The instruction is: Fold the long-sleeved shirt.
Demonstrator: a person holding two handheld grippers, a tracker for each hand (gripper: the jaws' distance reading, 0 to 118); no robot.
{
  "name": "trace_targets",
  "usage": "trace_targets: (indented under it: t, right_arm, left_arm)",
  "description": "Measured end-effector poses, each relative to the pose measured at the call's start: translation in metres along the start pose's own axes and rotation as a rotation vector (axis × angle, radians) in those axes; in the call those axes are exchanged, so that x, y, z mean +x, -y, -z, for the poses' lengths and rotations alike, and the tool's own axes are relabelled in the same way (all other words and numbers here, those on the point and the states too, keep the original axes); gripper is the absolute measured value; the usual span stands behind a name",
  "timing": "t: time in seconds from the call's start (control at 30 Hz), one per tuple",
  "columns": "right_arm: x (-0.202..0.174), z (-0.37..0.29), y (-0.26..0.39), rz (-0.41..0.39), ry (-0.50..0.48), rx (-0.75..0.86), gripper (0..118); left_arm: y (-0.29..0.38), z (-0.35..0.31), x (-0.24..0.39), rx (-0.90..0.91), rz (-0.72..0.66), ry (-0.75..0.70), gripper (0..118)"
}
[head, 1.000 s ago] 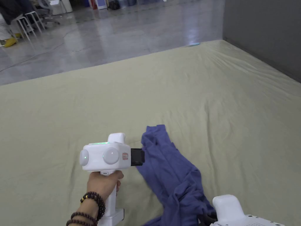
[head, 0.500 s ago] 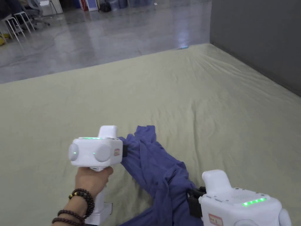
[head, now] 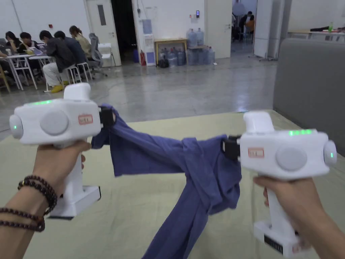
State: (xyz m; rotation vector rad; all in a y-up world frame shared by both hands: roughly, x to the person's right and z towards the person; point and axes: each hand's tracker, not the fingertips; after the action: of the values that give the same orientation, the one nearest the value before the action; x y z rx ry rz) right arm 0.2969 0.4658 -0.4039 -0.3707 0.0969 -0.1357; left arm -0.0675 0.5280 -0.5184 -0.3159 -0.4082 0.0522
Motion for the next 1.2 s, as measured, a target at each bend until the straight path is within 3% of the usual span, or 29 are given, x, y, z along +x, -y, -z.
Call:
trace_targets:
  t: [0.13, 0.23, 0.3, 0.53, 0.67, 0.83, 1.0, 1.2]
  right_arm:
    - [-0.001, 0.030, -0.093, 0.025, -0.036, 0.049, 11]
    - [-0.008, 0.054, -0.154, -0.040, 0.024, 0.084, 10]
    - [-0.008, 0.068, -0.187, -0.037, 0.033, 0.085, 10]
    - [0.002, 0.111, -0.227, -0.026, 0.062, 0.119, 10]
    - [0.014, 0.154, -0.183, -0.032, 0.075, 0.069, 10]
    - [0.038, 0.228, -0.081, 0.004, 0.074, -0.093, 10]
    - [0.064, 0.275, 0.007, 0.121, 0.058, -0.234, 10]
    - [0.056, 0.211, 0.082, 0.061, 0.024, -0.247, 10]
  left_arm:
    - [-0.063, 0.004, 0.002, 0.040, 0.012, -0.049, 2]
    - [-0.104, 0.019, 0.000, 0.073, -0.010, -0.065, 2]
    - [-0.124, 0.027, -0.001, 0.102, -0.042, -0.066, 2]
    - [-0.136, 0.075, -0.002, 0.124, -0.055, -0.075, 2]
    - [-0.095, 0.124, -0.011, 0.066, -0.038, -0.083, 2]
    - [0.000, 0.194, -0.029, -0.083, -0.044, -0.091, 2]
    - [0.090, 0.223, -0.046, -0.232, -0.142, -0.068, 2]
    - [0.171, 0.161, -0.060, -0.224, -0.206, -0.069, 2]
